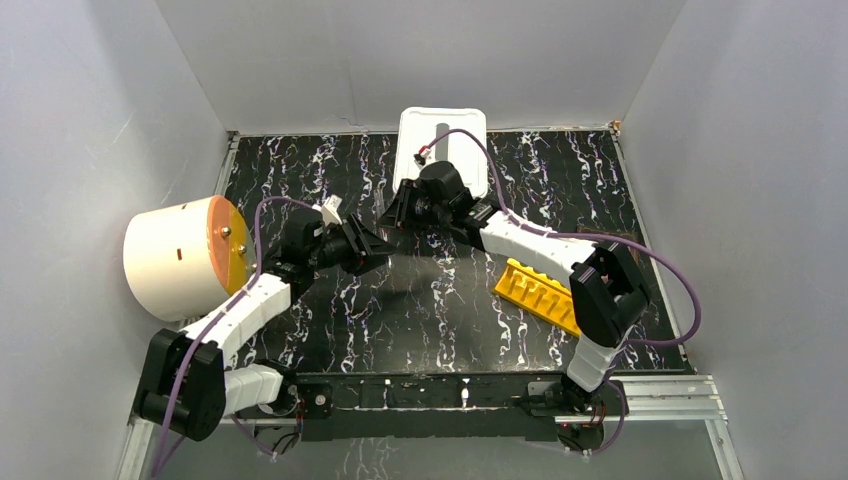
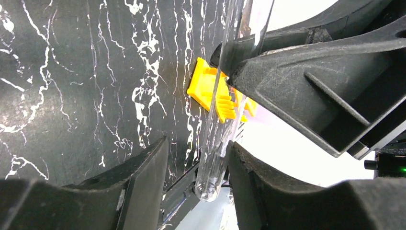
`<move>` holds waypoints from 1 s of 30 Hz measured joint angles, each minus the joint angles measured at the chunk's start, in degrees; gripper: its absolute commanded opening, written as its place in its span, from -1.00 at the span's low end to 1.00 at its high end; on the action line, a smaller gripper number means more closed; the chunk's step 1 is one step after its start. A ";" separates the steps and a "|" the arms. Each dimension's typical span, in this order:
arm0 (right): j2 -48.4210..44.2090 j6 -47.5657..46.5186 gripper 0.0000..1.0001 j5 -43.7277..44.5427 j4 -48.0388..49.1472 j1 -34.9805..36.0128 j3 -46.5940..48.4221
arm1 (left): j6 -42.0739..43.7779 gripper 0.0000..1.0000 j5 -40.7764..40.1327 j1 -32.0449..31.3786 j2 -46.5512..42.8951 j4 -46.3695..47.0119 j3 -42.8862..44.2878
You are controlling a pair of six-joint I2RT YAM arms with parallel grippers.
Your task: Organize the chemistry lab equipment
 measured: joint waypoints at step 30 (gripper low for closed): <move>-0.98 -2.84 0.56 -5.84 -1.53 -6.19 3.04 | 17.16 -0.92 5.64 -0.09 1.53 -0.98 4.92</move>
